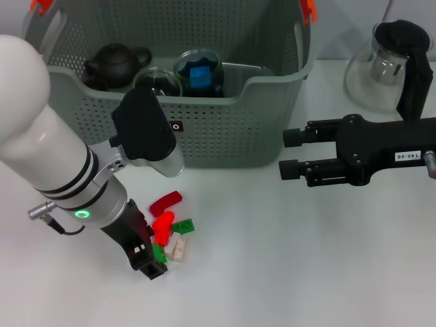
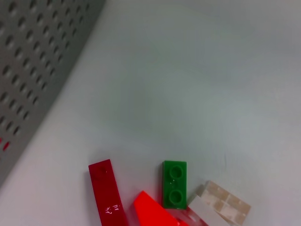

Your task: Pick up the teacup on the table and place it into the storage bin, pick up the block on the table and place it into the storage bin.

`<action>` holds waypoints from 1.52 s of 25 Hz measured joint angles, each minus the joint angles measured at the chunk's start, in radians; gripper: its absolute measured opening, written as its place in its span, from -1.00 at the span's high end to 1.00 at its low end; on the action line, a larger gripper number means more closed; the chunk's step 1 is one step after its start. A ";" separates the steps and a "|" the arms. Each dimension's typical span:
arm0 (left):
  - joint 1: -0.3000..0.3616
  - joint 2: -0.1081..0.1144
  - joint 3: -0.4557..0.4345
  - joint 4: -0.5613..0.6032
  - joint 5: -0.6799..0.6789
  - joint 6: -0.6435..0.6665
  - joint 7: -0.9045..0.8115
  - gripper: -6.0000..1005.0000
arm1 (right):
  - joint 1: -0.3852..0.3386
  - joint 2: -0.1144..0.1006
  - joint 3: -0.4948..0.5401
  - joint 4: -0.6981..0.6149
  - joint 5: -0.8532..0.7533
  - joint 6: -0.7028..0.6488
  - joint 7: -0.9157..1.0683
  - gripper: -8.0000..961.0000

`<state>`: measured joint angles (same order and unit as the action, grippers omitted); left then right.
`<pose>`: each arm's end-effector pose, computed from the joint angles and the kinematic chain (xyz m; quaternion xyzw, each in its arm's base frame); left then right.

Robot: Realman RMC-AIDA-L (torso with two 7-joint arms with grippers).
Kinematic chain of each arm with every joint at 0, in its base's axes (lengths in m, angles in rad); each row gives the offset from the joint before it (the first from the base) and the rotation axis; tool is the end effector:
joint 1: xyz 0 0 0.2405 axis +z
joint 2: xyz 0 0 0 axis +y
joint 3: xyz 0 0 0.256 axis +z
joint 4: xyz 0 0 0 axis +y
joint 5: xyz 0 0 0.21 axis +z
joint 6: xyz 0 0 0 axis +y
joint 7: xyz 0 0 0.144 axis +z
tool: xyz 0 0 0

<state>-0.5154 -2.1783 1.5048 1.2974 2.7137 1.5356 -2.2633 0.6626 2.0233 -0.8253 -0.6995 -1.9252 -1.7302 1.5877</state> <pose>-0.2041 0.3171 -0.0504 -0.9441 -0.1921 0.2515 0.0924 0.1981 0.3464 0.0144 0.9518 -0.1814 -0.2475 0.0001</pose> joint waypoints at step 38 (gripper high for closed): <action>-0.016 0.009 -0.129 0.038 -0.017 0.106 -0.002 0.16 | -0.001 0.001 0.009 0.000 0.000 -0.003 -0.002 -0.53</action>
<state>-0.5316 -2.1693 1.3754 1.3356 2.6967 1.6412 -2.2650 0.6618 2.0248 -0.8160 -0.6994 -1.9252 -1.7337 1.5861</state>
